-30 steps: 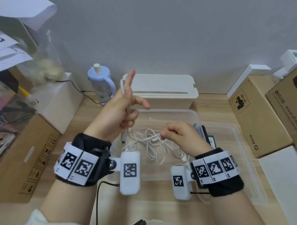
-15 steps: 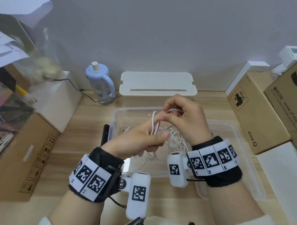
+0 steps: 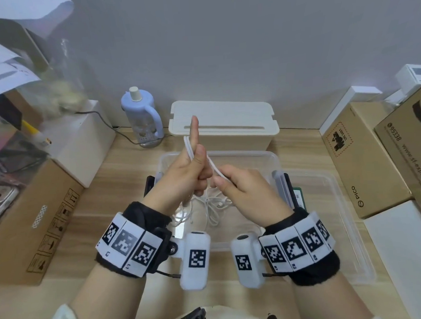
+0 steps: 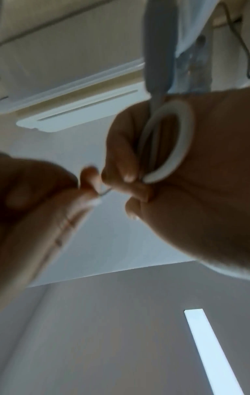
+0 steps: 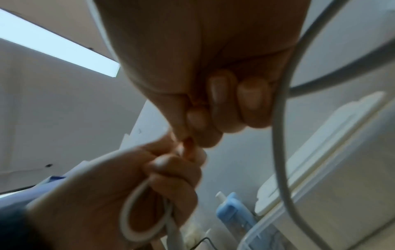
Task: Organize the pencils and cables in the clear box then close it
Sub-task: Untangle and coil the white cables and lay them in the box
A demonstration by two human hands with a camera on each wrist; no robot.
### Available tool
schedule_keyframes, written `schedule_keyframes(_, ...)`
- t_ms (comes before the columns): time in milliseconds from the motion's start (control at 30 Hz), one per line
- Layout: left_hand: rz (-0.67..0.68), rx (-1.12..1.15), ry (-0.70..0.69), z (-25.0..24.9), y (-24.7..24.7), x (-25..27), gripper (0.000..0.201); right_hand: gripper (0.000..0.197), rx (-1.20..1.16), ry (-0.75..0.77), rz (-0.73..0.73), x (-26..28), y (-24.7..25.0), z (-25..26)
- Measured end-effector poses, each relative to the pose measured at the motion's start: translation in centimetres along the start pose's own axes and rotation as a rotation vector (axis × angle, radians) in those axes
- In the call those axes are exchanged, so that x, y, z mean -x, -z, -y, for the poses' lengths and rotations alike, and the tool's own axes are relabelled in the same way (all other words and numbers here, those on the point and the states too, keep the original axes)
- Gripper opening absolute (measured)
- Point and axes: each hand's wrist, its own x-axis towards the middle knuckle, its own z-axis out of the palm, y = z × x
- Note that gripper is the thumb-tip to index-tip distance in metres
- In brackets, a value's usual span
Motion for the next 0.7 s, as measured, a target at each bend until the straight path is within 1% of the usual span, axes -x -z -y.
schedule_keyframes(67, -0.052, -0.068, 0.014, 0.2, -0.1, 0.0, 0.063, 0.027, -0.013, 0.028, -0.036, 0.1, 0.0, 0.8)
schedule_keyframes(100, -0.073, -0.063, 0.021, 0.4, -0.1, -0.1, 0.062, 0.027, -0.026, 0.036, -0.023, 0.2, -0.1, 1.3)
schedule_keyframes(167, -0.129, -0.019, 0.022, 0.7, -0.3, -0.4, 0.067, 0.025, -0.043, 0.049, 0.06, 0.2, -0.4, 1.9)
schedule_keyframes(200, -0.175, 0.009, 0.0, 0.8, -0.3, -0.5, 0.07, 0.025, -0.059, 0.047, 0.115, 0.2, -0.6, 2.0)
schedule_keyframes(267, -0.243, 0.12, -0.109, 0.7, 0.0, -0.6, 0.068, 0.027, -0.12, 0.021, 0.223, 0.3, -0.8, 2.0)
schedule_keyframes(333, -0.24, 0.249, -0.212, 0.1, 0.1, -0.4, 0.065, 0.029, -0.172, -0.03, 0.312, 0.4, -1.2, 1.5)
schedule_keyframes(367, -0.216, 0.319, -0.23, -0.3, 0.2, -0.2, 0.063, 0.03, -0.179, -0.058, 0.34, 0.4, -1.4, 1.1)
schedule_keyframes(467, -0.131, 0.531, -0.194, -1.4, 0.4, 0.5, 0.059, 0.032, -0.144, -0.155, 0.377, 0.3, -1.7, -0.6)
schedule_keyframes(533, -0.038, 0.601, -0.145, -1.4, 0.8, 0.9, 0.058, 0.032, -0.091, -0.242, 0.328, 0.2, -1.3, -1.7)
schedule_keyframes(567, 0.011, 0.606, -0.106, -1.4, 1.0, 1.0, 0.059, 0.03, -0.074, -0.283, 0.265, 0.1, -0.9, -2.0)
schedule_keyframes(633, 0.09, 0.558, -0.006, -1.1, 1.4, 1.1, 0.062, 0.022, -0.09, -0.342, 0.09, 0.0, 0.2, -2.8)
schedule_keyframes(700, 0.117, 0.478, 0.088, -0.8, 1.7, 1.2, 0.068, 0.016, -0.149, -0.374, -0.059, 0.2, 1.2, -3.2)
